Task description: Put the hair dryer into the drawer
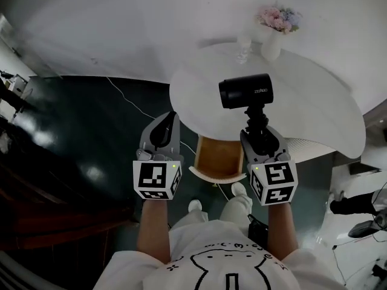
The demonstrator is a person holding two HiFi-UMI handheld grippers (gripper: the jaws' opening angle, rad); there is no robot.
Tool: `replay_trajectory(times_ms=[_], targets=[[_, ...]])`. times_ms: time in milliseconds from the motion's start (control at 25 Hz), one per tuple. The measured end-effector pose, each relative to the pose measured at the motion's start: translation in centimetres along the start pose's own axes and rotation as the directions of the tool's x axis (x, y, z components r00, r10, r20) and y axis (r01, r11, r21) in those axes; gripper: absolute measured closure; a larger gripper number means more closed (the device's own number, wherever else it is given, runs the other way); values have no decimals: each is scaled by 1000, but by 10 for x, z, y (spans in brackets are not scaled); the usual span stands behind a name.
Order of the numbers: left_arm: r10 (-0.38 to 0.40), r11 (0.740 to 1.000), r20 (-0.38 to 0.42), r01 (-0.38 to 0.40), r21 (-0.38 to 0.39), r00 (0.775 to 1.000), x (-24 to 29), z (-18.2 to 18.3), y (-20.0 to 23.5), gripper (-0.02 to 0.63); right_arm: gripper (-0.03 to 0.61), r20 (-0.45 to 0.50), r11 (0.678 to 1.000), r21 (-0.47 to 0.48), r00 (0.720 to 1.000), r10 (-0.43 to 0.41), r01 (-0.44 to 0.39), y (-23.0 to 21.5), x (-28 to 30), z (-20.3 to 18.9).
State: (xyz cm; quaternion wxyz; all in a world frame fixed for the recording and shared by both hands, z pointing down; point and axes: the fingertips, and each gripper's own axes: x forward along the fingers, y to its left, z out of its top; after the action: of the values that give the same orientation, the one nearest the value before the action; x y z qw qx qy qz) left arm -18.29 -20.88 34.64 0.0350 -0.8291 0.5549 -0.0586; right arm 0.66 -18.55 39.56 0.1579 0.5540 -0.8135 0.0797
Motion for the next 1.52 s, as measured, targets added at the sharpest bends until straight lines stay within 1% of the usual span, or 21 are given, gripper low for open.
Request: replay_trajectory(times_ms=[200, 360, 560, 760, 880, 1040, 1240, 1400, 1520], targets=[[-105, 994, 7, 105, -2, 994, -11, -8, -9, 594, 371, -47, 998, 34, 998, -51, 53, 25, -14, -24], [-176, 984, 3, 176, 2, 984, -22, -19, -19, 594, 371, -109, 995, 69, 992, -68, 76, 46, -21, -51], [-199, 980, -13, 199, -17, 980, -28, -35, -18, 594, 372, -192, 993, 98, 980, -52, 72, 69, -17, -86], [-210, 977, -40, 208, -39, 977, -24, -52, -18, 594, 371, -294, 989, 137, 956, -15, 57, 78, -3, -126], [-219, 975, -58, 217, -46, 974, -22, -60, -20, 594, 372, -361, 984, 171, 932, 18, 48, 83, 6, -149], [-220, 975, -74, 216, -55, 973, -19, -70, -18, 594, 372, -444, 979, 200, 895, 54, 40, 87, 14, -179], [-207, 977, -92, 201, -73, 974, -20, -81, -14, 594, 372, -542, 971, 239, 833, 110, 28, 98, 12, -214], [-202, 978, -103, 194, -81, 974, -21, -87, -12, 594, 371, -588, 954, 298, 793, 158, 31, 109, 8, -236], [-198, 979, -115, 189, -82, 973, -24, -92, -10, 594, 371, -627, 949, 315, 757, 182, 33, 115, 8, -251]])
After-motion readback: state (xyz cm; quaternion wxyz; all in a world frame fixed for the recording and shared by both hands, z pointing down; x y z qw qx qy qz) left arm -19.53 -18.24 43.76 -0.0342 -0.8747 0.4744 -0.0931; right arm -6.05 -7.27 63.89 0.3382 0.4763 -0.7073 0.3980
